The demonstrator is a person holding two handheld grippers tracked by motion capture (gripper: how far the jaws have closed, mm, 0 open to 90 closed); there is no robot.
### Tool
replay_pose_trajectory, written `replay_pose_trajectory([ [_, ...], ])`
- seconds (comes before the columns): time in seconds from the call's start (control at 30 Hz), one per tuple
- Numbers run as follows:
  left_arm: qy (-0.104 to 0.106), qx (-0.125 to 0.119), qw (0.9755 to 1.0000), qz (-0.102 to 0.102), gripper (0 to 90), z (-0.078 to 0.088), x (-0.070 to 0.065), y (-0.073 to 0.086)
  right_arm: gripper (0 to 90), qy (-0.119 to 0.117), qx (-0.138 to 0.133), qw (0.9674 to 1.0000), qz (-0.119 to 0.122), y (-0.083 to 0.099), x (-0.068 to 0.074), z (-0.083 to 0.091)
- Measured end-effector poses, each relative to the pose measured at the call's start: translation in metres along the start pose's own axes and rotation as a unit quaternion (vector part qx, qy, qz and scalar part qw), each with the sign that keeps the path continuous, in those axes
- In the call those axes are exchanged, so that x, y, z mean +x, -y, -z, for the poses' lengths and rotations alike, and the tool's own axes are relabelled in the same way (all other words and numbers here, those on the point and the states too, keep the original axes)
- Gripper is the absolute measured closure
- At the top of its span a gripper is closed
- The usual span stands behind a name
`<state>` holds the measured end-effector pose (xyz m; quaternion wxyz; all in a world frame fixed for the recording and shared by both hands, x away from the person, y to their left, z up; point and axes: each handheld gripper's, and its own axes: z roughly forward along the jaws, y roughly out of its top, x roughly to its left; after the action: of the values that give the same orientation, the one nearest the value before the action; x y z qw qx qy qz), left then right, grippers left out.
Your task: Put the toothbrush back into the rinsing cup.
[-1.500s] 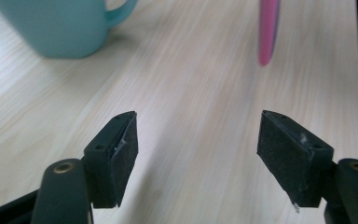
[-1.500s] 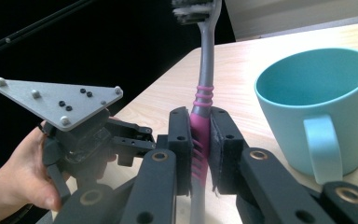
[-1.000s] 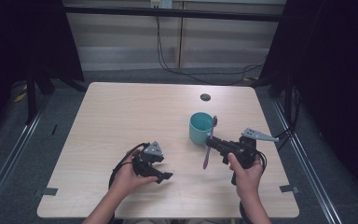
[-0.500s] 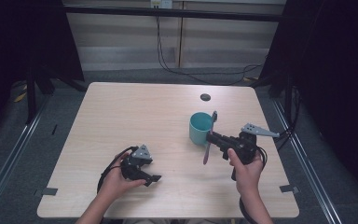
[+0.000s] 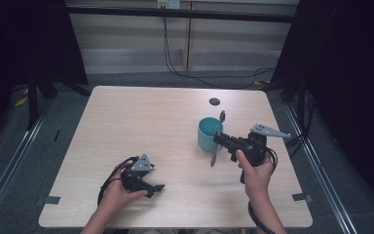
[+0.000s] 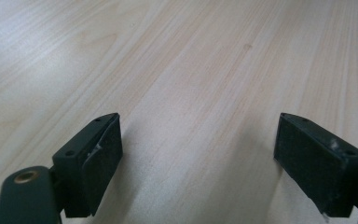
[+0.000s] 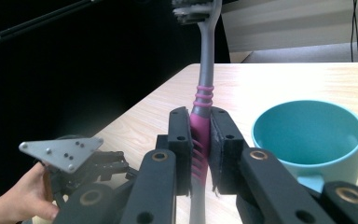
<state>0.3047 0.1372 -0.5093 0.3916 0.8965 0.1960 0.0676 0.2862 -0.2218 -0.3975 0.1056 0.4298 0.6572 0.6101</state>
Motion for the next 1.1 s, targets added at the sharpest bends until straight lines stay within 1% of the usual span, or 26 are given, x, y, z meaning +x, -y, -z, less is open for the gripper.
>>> replay_pose_trajectory([
  [0.13,0.002,0.002,1.0000,0.000,14.0,0.000,0.000,0.000,80.5,0.000,-0.003,1.0000,0.004,-0.005,0.002,-0.001],
  [0.2,0.003,0.003,1.0000,-0.002,12.6,-0.001,0.000,-0.001,80.5,-0.001,-0.005,1.0000,0.002,-0.007,0.002,-0.001],
  [0.3,0.003,0.004,1.0000,-0.002,11.8,-0.001,-0.001,-0.001,80.5,-0.009,-0.017,0.9997,-0.012,-0.009,-0.001,0.000],
  [0.33,0.002,0.003,1.0000,0.000,11.8,-0.001,-0.001,-0.001,80.6,-0.012,-0.021,0.9996,-0.017,-0.010,-0.002,0.000],
  [0.37,0.002,0.003,1.0000,0.000,11.6,-0.001,-0.001,-0.001,80.5,-0.011,-0.022,0.9995,-0.017,-0.010,-0.003,0.000],
  [0.6,0.001,0.004,1.0000,0.000,11.4,-0.001,-0.001,-0.001,80.5,0.007,-0.023,0.9997,-0.006,-0.018,-0.008,0.005],
  [0.7,0.001,0.004,1.0000,0.000,11.2,-0.002,-0.001,-0.001,80.5,0.008,-0.025,0.9997,-0.001,-0.020,-0.008,0.005],
  [0.73,0.001,0.004,1.0000,0.000,11.1,-0.002,-0.001,-0.001,80.5,0.010,-0.024,0.9996,0.005,-0.023,-0.008,0.004],
  [0.83,0.000,0.004,1.0000,0.000,11.1,-0.002,-0.001,-0.001,80.5,0.009,-0.026,0.9996,0.006,-0.025,-0.006,0.002],
  [0.93,0.001,0.004,1.0000,0.000,11.1,-0.002,-0.001,-0.001,80.5,0.012,-0.027,0.9994,0.016,-0.029,-0.005,-0.003],
  [1.1,0.000,0.004,1.0000,0.000,11.0,-0.002,-0.001,-0.001,80.5,0.015,-0.030,0.9993,0.015,-0.032,-0.006,-0.009],
])
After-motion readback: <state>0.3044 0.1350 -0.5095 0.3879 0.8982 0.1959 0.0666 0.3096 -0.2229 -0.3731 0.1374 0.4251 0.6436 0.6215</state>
